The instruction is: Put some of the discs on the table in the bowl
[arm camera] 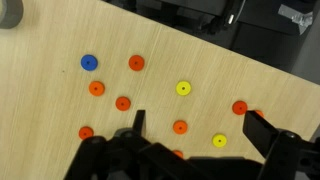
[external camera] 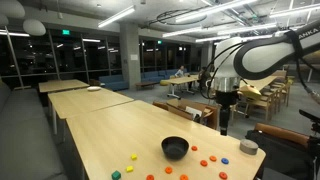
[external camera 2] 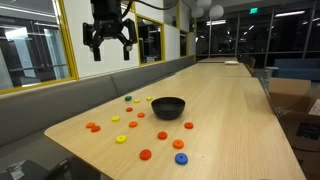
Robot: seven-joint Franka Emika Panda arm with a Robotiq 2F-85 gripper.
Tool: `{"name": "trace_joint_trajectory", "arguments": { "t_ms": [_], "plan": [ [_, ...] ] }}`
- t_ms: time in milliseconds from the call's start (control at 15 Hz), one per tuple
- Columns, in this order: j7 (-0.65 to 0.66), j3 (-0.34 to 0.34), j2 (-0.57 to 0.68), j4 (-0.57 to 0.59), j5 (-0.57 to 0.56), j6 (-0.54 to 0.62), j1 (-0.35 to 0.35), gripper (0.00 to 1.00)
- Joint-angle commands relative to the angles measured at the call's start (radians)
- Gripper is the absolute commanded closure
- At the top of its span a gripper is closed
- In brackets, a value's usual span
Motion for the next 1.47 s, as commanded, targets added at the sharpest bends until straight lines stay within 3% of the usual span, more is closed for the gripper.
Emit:
{"name": "trace_joint_trajectory", "arguments": {
  "t_ms": [0,533,1067,1400],
  "plan": [
    [-0.001,0.003,0.000,0.005,0.002,-0.001,-0.003,0.00],
    [0.037,0.003,-0.002,-0.002,0.011,0.043,-0.016,0.00],
    [0.350,0.034,0.062,-0.137,0.077,0.377,-0.084,0.00],
    [0.586,0.073,0.255,-0.158,0.079,0.581,-0.140,0.00]
  ]
}}
